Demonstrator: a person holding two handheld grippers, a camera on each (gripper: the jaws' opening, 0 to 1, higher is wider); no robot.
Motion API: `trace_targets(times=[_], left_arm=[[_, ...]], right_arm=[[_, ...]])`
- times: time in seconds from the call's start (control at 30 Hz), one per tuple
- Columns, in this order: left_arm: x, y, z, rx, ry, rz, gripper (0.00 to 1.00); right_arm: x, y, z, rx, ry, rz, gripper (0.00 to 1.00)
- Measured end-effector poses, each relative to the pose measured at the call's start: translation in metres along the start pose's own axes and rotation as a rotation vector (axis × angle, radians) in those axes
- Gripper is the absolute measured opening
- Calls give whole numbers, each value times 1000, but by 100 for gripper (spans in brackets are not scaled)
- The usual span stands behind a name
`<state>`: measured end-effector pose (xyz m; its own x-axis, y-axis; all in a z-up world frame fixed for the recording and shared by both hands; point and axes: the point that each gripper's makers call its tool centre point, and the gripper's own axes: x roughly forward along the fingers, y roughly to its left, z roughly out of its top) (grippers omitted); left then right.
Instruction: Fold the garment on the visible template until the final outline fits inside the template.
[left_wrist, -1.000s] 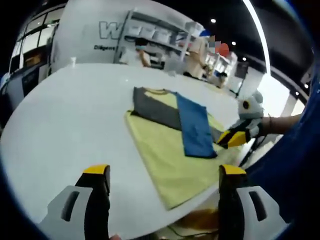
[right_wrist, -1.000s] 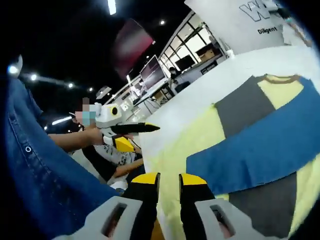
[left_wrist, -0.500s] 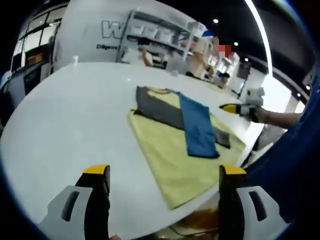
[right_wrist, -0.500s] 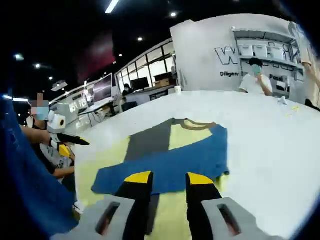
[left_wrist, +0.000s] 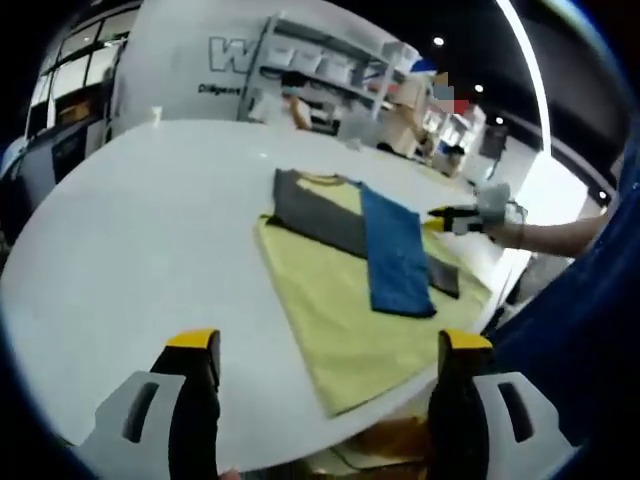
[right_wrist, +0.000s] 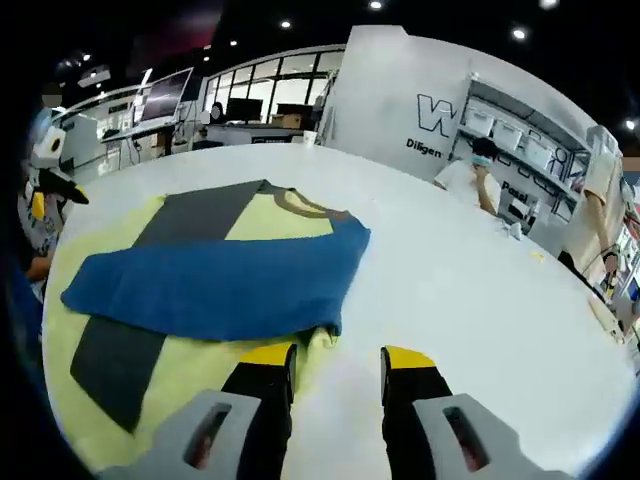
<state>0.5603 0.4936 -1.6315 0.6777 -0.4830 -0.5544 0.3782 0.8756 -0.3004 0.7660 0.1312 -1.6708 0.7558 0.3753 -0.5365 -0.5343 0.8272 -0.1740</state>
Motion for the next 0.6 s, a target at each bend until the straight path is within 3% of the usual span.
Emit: trace_targets(times=[0.13,0.17,0.33,0.6], left_arm=[[-2,-2,-2,-10,2,15,88],[-2,-2,-2,-10,4,17,88],[-2,-5,-5,-15,10,27,88],[-5,-5,-8,-15,19,35,88]], right_arm=[[13,1,-2,-12,8,2,29],[14,-1,4,-19,-21,-7,29],[26,-15,4,-44,-25,-59,30],[26,-27,6,-81,-27,-56,31]])
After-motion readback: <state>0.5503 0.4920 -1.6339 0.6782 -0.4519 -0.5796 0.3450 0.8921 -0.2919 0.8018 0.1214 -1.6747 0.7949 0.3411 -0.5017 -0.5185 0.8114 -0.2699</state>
